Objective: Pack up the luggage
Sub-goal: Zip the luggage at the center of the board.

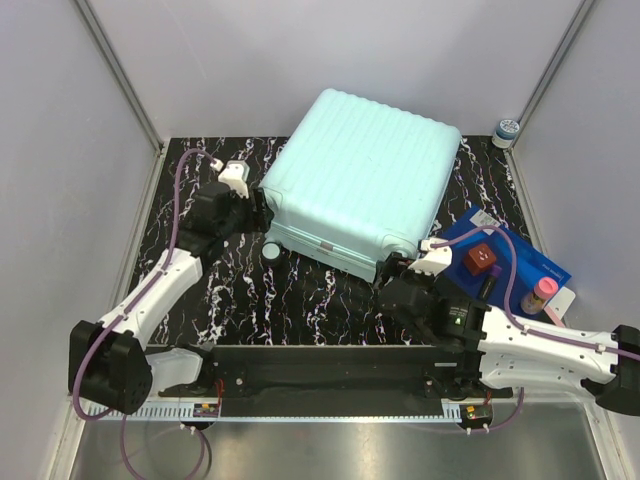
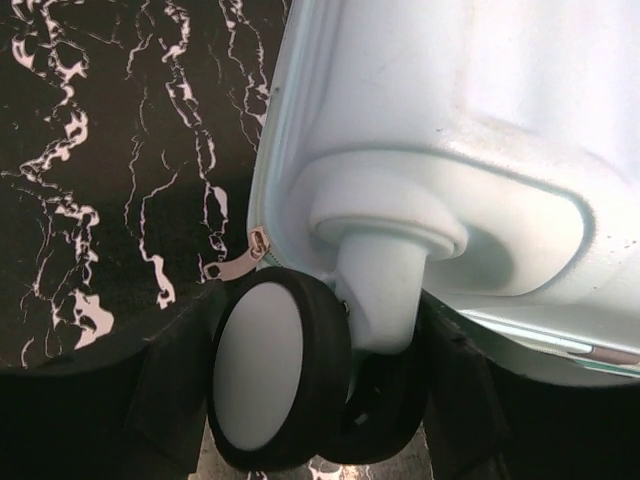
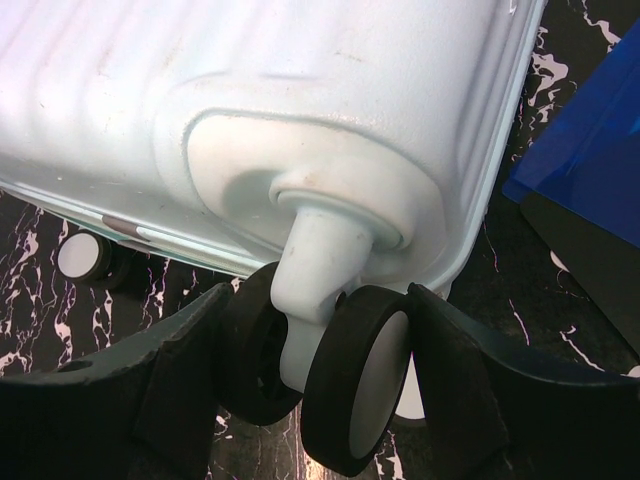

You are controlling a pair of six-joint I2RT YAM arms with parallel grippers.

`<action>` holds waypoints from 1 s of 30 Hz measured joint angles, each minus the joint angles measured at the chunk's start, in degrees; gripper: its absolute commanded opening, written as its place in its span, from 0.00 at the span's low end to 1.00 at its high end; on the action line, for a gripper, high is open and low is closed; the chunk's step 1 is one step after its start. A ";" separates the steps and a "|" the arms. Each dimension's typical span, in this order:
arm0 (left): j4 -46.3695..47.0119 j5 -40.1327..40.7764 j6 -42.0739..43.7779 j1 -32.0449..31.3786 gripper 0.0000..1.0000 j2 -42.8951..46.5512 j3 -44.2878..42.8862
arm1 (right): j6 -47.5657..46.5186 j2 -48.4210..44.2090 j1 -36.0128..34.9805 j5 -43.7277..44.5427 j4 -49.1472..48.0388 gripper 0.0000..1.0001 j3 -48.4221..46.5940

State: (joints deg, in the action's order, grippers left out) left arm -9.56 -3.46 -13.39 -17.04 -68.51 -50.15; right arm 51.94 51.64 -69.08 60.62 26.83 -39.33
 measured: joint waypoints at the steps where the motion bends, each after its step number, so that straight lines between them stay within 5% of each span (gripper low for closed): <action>1: 0.22 -0.17 0.09 -0.15 0.54 -0.33 -0.09 | 0.35 0.26 0.00 0.20 -0.02 0.01 -0.07; 8: 0.11 -1.03 0.00 -0.15 0.00 -0.70 -0.39 | 1.27 1.90 -0.04 1.86 -0.04 0.01 -0.59; 17: 3.87 -0.57 -1.31 -0.15 0.00 1.86 3.02 | -0.33 10.84 1.09 0.09 3.04 0.00 -4.28; 30: 6.14 2.03 -7.30 -1.29 0.00 22.77 18.43 | -7.19 12.96 9.22 -7.96 0.26 0.02 -6.10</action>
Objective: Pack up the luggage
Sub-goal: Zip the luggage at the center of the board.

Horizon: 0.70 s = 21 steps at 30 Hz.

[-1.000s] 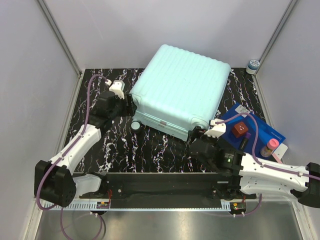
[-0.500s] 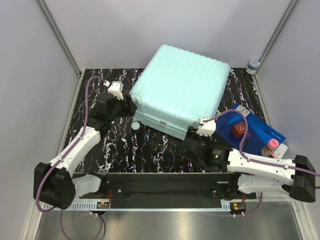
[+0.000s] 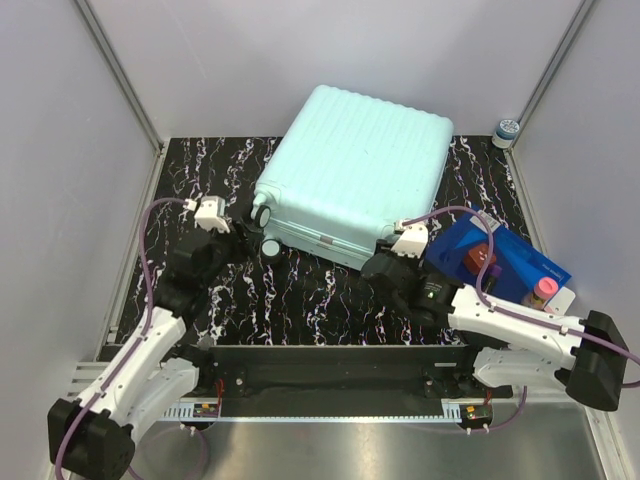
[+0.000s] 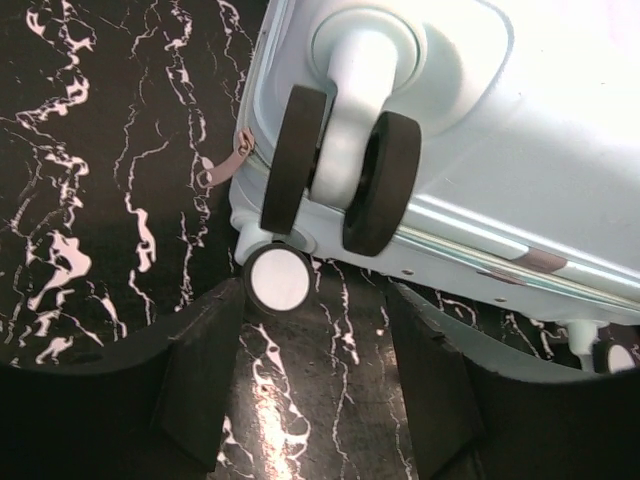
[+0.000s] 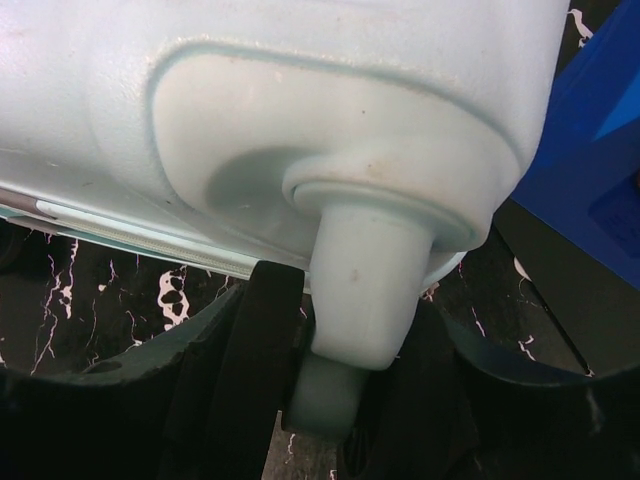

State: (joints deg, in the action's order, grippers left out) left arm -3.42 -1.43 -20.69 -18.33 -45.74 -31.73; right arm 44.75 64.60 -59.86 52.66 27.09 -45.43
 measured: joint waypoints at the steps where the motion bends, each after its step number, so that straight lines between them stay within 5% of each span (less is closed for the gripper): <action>1: 0.04 0.09 -0.46 -0.37 0.00 0.81 0.48 | -0.90 -0.33 0.55 -0.72 -0.22 0.03 0.09; 11: -0.26 2.82 -2.78 -8.41 0.00 3.15 1.01 | -12.83 -3.96 9.42 -8.48 -5.79 0.12 2.73; 13: -0.55 3.58 -3.19 -10.93 0.00 3.39 1.03 | -14.93 -3.78 10.95 -9.68 -6.54 0.20 2.73; 15: -0.76 4.09 -3.39 -13.07 0.00 3.34 1.03 | -16.24 -3.61 11.58 -10.14 -6.97 0.33 2.71; 16: -0.87 4.33 -3.43 -13.75 0.00 3.26 1.03 | -16.72 -3.61 11.69 -10.27 -7.10 0.52 2.71; 19: -0.87 5.22 -3.56 -16.33 0.00 2.43 1.01 | -17.27 -3.91 11.82 -10.54 -6.73 0.83 2.69; 21: -0.79 5.77 -3.58 -17.66 0.00 1.31 0.92 | -17.64 -4.87 11.89 -10.91 -6.19 0.94 2.64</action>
State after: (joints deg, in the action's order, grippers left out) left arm -4.21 4.34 -24.27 -35.99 -44.42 -30.81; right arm 27.11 59.72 -47.97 41.76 20.91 -42.78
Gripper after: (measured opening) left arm 0.009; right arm 0.777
